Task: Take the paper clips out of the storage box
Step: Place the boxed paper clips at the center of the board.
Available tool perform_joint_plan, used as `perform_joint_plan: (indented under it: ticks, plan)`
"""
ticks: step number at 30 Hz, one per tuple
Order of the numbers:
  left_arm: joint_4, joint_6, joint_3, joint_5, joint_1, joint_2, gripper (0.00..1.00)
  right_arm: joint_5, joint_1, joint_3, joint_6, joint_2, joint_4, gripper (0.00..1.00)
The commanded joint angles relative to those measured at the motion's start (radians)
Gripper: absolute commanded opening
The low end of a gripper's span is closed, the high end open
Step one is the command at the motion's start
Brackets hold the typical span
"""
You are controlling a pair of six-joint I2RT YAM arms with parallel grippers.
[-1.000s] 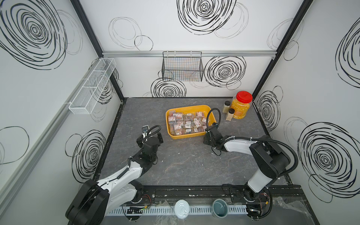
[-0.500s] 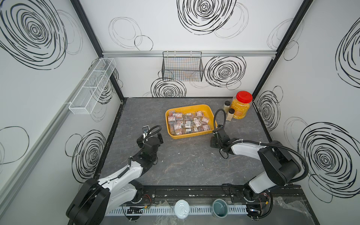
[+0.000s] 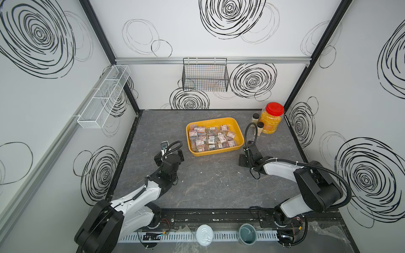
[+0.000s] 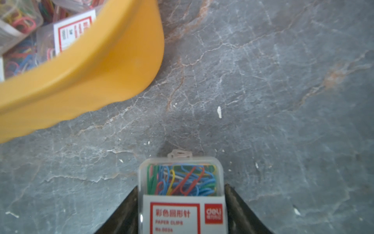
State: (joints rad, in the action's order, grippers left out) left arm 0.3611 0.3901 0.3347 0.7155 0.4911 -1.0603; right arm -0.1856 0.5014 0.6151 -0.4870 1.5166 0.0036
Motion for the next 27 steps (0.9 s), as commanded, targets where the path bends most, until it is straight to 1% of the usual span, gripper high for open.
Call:
perform_joint_plan:
  ticks: [1,7,11,14,18,21,25,27]
  plan:
    - [0.022,0.006,0.026,0.028,0.006,-0.010,0.99,-0.023,0.003,0.015,-0.002,-0.020,-0.051,0.69]
    - [0.018,0.003,0.025,0.047,0.021,-0.007,0.99,-0.041,0.000,0.041,0.000,-0.069,-0.094,0.72]
    - [0.027,-0.003,0.018,0.039,0.024,0.002,0.99,-0.057,-0.014,0.043,-0.005,-0.170,-0.126,0.77]
    - [0.030,-0.006,0.017,0.048,0.033,0.000,0.99,-0.045,-0.056,0.019,-0.006,-0.266,-0.107,0.81]
    - [0.037,-0.014,0.018,0.080,0.058,-0.003,0.99,-0.010,-0.158,-0.026,-0.005,-0.370,-0.062,0.87]
    - [0.037,-0.020,0.023,0.098,0.071,-0.014,0.99,0.019,-0.271,-0.080,-0.018,-0.419,0.014,0.92]
    - [0.041,-0.032,0.031,0.119,0.091,-0.030,0.99,0.019,-0.424,-0.122,-0.067,-0.395,0.093,0.93]
    - [0.044,-0.037,0.033,0.129,0.100,-0.035,0.99,0.000,-0.464,-0.132,-0.090,-0.357,0.129,0.94]
